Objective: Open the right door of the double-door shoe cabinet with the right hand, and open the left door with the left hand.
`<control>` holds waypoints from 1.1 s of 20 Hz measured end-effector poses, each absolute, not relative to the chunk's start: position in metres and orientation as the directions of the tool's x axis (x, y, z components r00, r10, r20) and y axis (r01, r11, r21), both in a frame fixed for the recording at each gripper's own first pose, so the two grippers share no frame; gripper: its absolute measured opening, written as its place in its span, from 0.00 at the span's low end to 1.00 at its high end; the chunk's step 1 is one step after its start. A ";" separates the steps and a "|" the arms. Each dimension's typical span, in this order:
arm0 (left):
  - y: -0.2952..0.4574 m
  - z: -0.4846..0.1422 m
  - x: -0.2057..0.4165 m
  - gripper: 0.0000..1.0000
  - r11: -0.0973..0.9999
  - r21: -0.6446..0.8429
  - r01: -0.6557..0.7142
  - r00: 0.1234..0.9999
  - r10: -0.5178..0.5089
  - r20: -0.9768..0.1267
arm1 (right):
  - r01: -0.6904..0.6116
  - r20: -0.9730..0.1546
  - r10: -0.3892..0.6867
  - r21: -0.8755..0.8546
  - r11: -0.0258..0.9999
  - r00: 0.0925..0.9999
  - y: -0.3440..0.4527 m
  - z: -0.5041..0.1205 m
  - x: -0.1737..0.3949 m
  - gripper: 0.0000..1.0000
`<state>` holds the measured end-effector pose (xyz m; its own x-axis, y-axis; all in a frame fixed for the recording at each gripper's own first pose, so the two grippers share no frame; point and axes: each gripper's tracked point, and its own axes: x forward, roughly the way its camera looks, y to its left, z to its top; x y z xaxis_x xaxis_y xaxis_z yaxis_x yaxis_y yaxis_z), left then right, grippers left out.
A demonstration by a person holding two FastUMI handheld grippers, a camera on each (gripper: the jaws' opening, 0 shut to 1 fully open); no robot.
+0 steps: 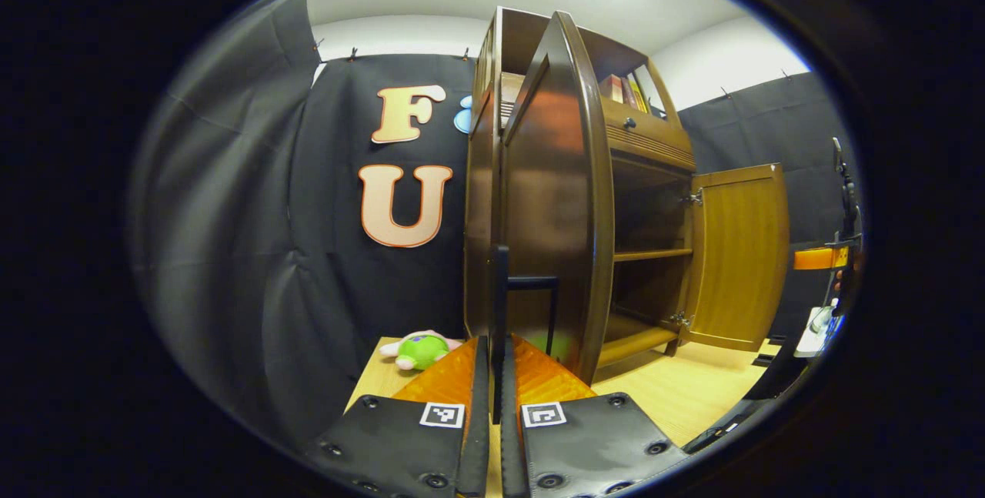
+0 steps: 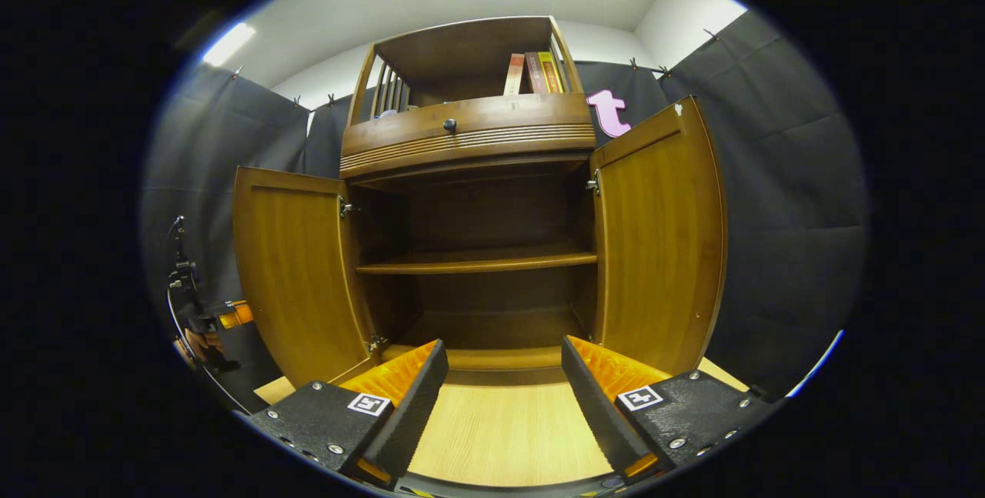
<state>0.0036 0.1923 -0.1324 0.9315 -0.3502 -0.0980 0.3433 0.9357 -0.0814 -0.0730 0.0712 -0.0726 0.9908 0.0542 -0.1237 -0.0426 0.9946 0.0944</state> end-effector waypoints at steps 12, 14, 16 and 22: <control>0.203 -0.050 -0.088 0.13 0.981 -0.027 0.191 0.981 -0.192 -0.019 | -0.086 -0.122 0.104 0.142 0.986 0.987 0.077 -0.080 -0.056 0.92; 0.178 -0.035 -0.090 0.13 0.980 -0.048 0.191 0.982 -0.191 0.000 | -0.096 -0.108 0.111 0.140 0.986 0.988 0.072 -0.074 -0.053 0.92; 0.145 -0.026 -0.088 0.13 0.977 -0.065 0.204 0.979 -0.204 0.003 | -0.094 -0.108 0.107 0.121 0.988 0.988 0.061 -0.072 -0.052 0.92; 0.040 -0.041 -0.060 0.13 0.976 -0.087 0.202 0.978 -0.206 -0.043 | -0.092 -0.092 0.102 0.110 0.990 0.991 0.030 -0.062 -0.058 0.92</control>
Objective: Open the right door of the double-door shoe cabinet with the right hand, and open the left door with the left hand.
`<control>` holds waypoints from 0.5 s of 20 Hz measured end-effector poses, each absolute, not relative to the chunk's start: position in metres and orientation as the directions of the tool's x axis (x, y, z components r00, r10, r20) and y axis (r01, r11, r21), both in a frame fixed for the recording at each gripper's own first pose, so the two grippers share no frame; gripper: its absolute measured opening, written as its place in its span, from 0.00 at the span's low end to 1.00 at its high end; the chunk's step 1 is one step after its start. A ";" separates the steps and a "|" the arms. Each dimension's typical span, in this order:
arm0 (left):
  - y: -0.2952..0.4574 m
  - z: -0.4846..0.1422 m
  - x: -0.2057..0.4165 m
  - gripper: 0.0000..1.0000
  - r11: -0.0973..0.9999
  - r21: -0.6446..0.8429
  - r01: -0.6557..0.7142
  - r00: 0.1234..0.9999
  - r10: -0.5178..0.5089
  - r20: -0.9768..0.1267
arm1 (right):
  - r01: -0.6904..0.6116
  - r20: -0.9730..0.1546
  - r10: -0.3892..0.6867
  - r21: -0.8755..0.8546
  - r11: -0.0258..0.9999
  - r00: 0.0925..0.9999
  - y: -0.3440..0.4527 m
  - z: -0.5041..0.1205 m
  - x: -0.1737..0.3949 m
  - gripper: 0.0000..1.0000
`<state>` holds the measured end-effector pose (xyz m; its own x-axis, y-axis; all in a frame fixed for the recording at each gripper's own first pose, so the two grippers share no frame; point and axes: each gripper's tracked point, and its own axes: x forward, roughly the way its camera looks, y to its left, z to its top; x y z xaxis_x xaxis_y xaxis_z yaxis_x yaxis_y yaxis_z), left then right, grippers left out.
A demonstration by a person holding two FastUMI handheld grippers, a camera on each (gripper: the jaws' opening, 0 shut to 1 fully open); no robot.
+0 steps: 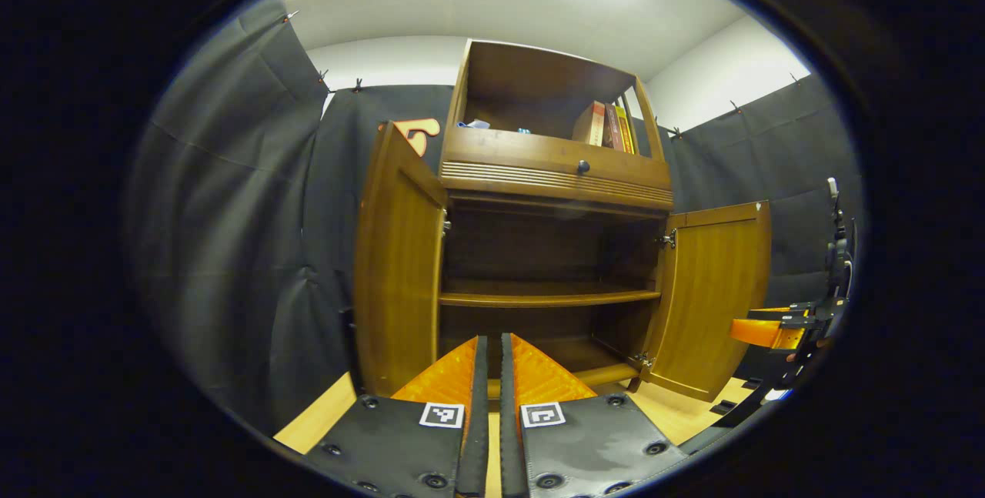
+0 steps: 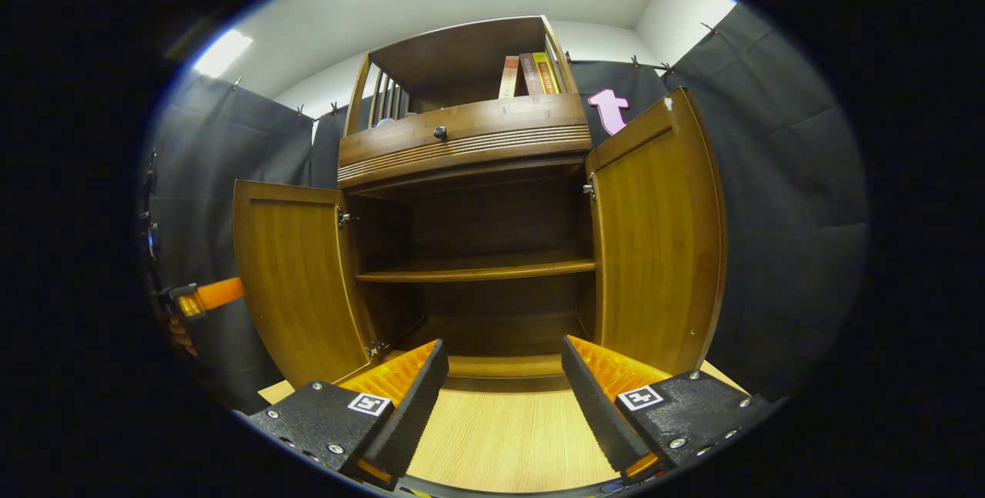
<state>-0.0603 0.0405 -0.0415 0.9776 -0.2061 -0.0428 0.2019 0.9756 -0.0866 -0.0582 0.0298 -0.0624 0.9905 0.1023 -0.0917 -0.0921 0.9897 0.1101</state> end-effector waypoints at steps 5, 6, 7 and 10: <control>0.002 -0.058 -0.043 0.14 0.991 -0.092 0.098 0.993 -0.102 -0.050 | -0.119 -0.078 0.127 0.091 0.989 0.989 0.015 -0.060 -0.069 0.92; -0.003 -0.060 -0.041 0.14 0.990 -0.111 0.085 0.995 -0.091 -0.045 | -0.125 -0.074 0.132 0.087 0.988 0.988 0.012 -0.060 -0.071 0.92; -0.005 -0.063 -0.039 0.14 0.988 -0.133 0.072 0.996 -0.078 -0.041 | -0.132 -0.071 0.138 0.085 0.988 0.988 0.010 -0.061 -0.073 0.92; -0.012 -0.070 -0.038 0.46 0.989 -0.141 0.053 0.998 -0.058 -0.030 | -0.141 -0.072 0.147 0.090 0.986 0.986 0.003 -0.067 -0.075 0.92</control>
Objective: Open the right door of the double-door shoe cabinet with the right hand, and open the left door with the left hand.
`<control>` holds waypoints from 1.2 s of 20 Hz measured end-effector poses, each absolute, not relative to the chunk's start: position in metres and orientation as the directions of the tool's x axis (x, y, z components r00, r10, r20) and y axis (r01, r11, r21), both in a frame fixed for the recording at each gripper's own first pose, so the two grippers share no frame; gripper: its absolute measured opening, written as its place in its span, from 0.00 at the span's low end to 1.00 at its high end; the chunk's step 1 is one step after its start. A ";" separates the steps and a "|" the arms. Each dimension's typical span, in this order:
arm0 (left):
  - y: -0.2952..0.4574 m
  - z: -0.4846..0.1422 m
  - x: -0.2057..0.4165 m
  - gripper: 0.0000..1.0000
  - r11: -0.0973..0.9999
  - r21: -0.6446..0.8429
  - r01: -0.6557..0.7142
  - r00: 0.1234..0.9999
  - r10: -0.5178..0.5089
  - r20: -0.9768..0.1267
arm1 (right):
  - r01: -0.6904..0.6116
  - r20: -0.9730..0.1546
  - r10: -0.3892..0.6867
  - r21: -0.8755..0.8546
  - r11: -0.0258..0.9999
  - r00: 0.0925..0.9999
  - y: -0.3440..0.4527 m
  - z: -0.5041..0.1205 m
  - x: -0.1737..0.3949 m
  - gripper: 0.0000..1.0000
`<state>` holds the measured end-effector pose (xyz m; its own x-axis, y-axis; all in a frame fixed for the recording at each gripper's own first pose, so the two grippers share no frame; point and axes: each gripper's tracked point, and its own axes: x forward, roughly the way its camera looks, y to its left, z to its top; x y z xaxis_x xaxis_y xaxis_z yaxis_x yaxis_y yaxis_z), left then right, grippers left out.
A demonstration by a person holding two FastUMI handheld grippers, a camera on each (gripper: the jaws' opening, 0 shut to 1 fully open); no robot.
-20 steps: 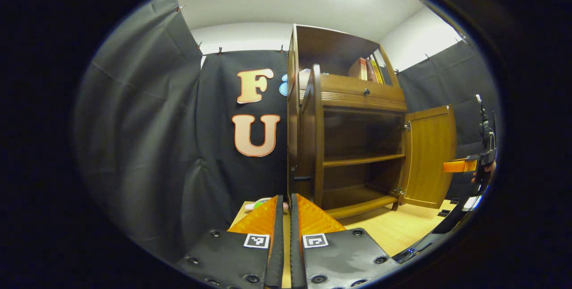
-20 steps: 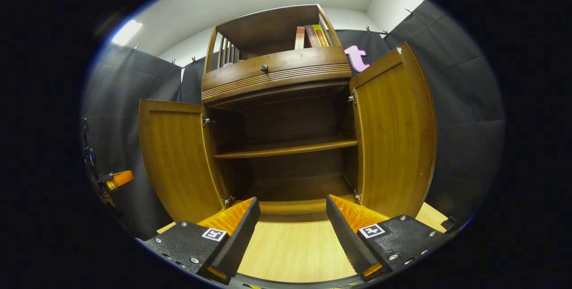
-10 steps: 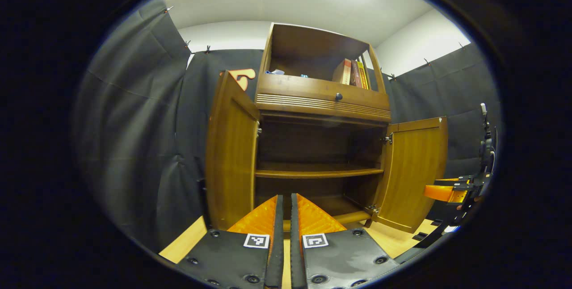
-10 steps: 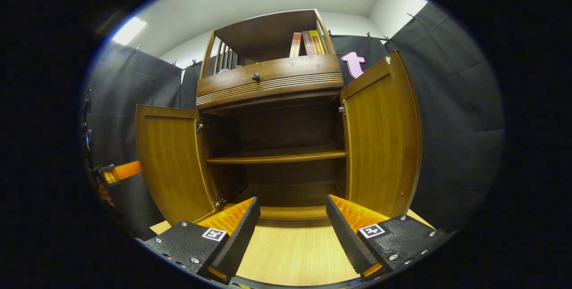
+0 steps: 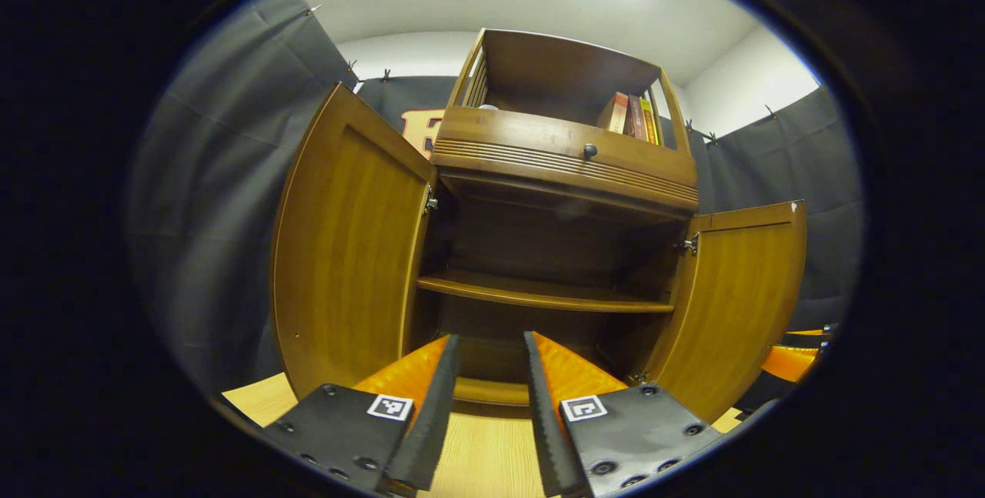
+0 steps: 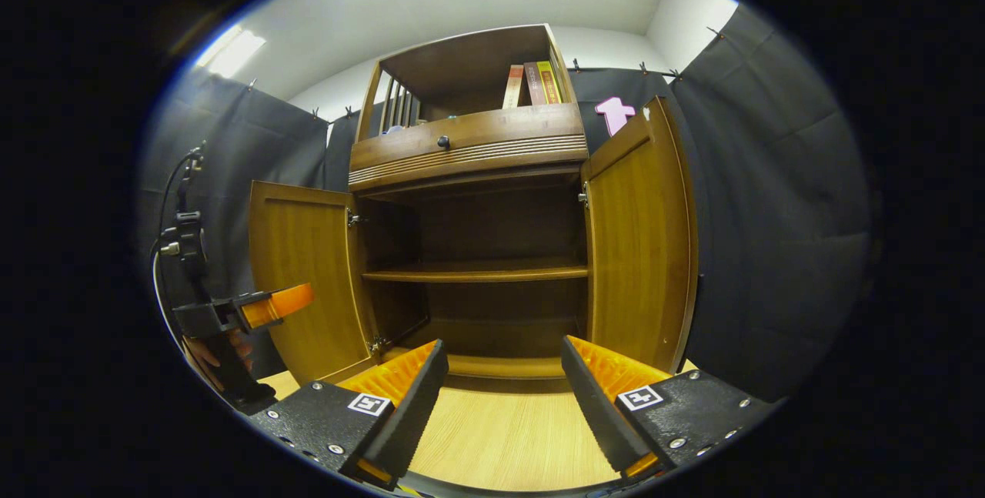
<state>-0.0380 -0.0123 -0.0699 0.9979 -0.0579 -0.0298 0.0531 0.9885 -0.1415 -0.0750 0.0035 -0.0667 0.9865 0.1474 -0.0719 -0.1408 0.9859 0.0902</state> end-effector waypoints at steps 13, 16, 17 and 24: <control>0.005 -0.052 -0.026 0.94 0.992 -0.093 -0.083 0.996 0.085 0.020 | -0.130 -0.067 0.141 0.149 0.980 0.988 -0.014 -0.065 -0.064 0.92; -0.008 -0.042 -0.016 0.95 0.997 -0.051 -0.057 0.998 0.059 0.035 | -0.125 -0.033 0.131 0.157 0.980 0.991 -0.020 -0.052 -0.054 0.92; -0.009 -0.040 -0.014 0.95 0.997 -0.047 -0.057 0.998 0.059 0.035 | -0.125 -0.039 0.134 0.165 0.978 0.990 -0.021 -0.051 -0.051 0.92; -0.024 -0.049 -0.010 0.95 0.995 -0.014 -0.100 0.995 0.100 0.015 | -0.083 -0.059 0.092 0.146 0.986 0.994 -0.022 -0.059 -0.037 0.92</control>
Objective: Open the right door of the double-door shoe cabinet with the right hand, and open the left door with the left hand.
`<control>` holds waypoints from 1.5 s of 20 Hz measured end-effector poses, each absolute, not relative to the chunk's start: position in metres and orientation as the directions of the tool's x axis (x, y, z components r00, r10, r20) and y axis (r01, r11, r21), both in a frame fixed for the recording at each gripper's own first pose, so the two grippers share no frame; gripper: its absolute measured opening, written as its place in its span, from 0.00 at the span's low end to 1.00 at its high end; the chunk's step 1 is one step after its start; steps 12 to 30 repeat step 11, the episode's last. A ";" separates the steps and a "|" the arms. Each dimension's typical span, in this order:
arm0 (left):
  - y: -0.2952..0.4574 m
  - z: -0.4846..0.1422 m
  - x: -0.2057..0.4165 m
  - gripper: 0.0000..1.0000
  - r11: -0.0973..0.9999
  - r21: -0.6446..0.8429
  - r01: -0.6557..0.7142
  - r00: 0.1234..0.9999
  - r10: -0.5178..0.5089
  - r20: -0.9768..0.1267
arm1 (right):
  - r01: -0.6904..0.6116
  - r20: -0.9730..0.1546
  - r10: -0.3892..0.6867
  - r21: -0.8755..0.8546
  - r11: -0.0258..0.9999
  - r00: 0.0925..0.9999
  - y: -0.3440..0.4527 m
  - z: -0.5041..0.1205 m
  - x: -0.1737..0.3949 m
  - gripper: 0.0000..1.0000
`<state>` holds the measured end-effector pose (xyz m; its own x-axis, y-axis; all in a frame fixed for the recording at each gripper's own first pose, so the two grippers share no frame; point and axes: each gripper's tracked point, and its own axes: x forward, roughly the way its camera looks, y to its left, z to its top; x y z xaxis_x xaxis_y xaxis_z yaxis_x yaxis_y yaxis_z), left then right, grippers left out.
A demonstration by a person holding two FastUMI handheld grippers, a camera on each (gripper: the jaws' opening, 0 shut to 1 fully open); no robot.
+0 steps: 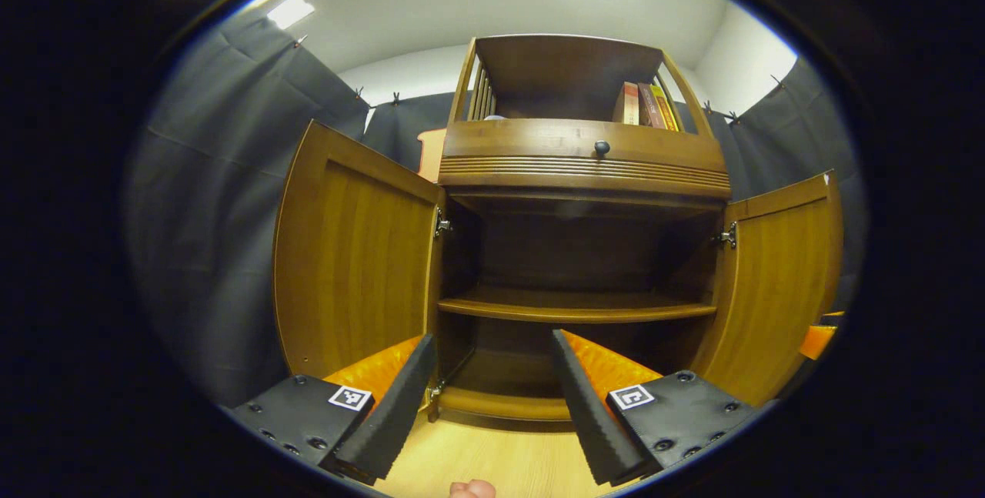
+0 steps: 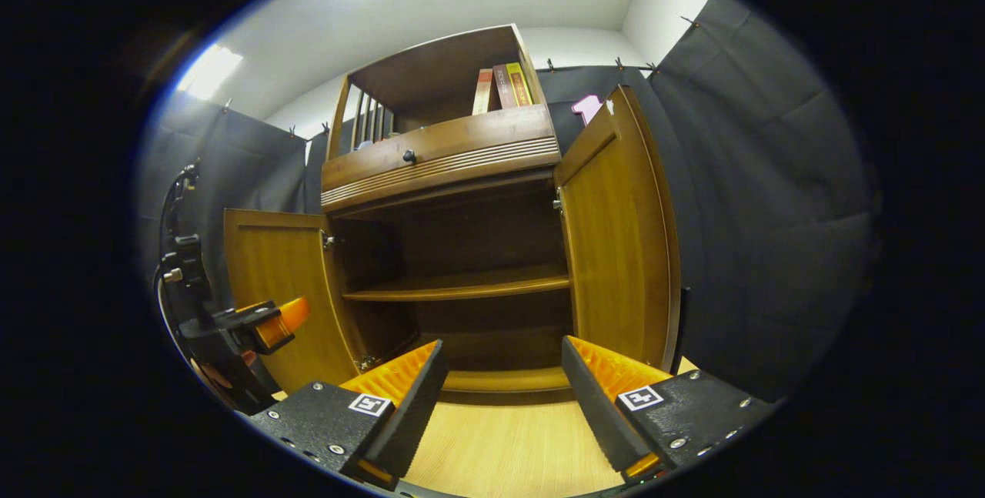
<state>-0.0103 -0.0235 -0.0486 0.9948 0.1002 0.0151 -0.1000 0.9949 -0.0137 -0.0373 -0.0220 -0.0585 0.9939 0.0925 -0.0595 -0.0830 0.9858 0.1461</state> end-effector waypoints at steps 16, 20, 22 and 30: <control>-0.051 -0.016 0.015 0.98 0.997 -0.067 -0.050 0.993 0.057 0.107 | -0.104 -0.086 0.119 0.160 0.982 0.989 -0.019 -0.076 -0.014 1.00; -0.051 -0.016 0.015 0.98 0.997 -0.067 -0.050 0.993 0.057 0.107 | -0.104 -0.086 0.119 0.160 0.982 0.989 -0.019 -0.076 -0.014 1.00; -0.051 -0.016 0.015 0.98 0.997 -0.067 -0.050 0.993 0.057 0.107 | -0.104 -0.086 0.119 0.160 0.982 0.989 -0.019 -0.076 -0.014 1.00; -0.051 -0.016 0.015 0.98 0.997 -0.067 -0.050 0.993 0.057 0.107 | -0.104 -0.086 0.119 0.160 0.982 0.989 -0.019 -0.076 -0.014 1.00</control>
